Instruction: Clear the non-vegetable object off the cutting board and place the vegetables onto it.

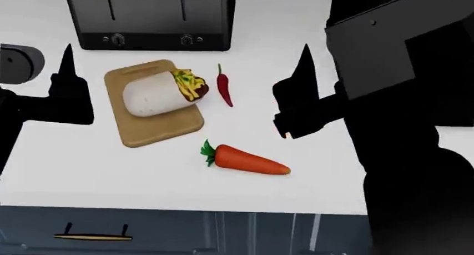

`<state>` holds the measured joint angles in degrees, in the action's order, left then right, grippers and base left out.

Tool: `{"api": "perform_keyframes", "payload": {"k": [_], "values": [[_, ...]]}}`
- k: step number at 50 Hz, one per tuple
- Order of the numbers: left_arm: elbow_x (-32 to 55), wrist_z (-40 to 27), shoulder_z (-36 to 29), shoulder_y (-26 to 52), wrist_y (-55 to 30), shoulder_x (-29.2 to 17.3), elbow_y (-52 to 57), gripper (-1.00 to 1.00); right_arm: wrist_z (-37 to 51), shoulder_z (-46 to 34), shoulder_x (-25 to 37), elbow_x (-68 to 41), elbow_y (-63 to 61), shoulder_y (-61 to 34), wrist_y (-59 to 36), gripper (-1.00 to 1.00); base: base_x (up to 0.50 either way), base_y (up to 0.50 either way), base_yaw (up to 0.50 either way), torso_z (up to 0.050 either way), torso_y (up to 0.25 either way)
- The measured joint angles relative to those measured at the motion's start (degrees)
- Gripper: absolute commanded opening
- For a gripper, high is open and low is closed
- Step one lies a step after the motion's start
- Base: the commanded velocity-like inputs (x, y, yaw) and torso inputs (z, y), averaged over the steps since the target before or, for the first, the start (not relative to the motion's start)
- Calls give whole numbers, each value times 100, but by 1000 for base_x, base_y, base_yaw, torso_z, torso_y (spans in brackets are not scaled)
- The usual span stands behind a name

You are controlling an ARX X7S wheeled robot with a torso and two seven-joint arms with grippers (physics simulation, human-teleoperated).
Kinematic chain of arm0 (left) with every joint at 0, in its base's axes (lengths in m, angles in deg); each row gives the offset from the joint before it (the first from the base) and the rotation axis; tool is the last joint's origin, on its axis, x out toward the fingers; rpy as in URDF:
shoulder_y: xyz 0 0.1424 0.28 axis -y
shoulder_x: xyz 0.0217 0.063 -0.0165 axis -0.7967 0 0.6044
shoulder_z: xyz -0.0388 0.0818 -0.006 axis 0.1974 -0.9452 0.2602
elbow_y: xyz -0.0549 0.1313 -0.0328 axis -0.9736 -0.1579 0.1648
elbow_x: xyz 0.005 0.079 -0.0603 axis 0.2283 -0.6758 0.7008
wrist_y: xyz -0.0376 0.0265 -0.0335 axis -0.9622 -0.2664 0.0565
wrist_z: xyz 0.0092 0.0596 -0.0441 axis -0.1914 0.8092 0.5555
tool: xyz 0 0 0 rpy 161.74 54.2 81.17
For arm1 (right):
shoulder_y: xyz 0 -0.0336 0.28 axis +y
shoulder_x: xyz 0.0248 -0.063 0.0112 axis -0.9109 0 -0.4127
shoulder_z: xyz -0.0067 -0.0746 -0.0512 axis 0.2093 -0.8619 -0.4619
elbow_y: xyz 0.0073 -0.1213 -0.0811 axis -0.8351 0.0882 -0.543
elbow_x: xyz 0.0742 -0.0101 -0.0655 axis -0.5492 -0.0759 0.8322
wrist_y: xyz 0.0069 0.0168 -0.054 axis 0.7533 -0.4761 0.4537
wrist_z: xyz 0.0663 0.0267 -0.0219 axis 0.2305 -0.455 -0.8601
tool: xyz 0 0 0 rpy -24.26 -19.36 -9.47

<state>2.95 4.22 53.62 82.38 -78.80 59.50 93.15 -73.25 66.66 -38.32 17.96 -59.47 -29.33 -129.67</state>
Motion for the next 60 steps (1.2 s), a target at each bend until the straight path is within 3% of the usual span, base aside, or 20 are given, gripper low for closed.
{"api": "perform_keyframes", "payload": {"k": [26, 49, 60], "values": [[172, 29, 31, 484, -352, -51, 27, 100, -141, -65, -47, -151, 204, -485, -287, 100, 495, 0, 0, 0, 1], [507, 272, 81, 540, -800, -237, 296, 100, -136, -4, -58, -230, -13, -501, -525, 100, 0, 0, 0, 0, 0], [1107, 1138, -188, 1074, -1471, -837, 100, 100, -117, -123, -22, -230, 66, -610, -591, 100, 0, 0, 0, 0, 0]]}}
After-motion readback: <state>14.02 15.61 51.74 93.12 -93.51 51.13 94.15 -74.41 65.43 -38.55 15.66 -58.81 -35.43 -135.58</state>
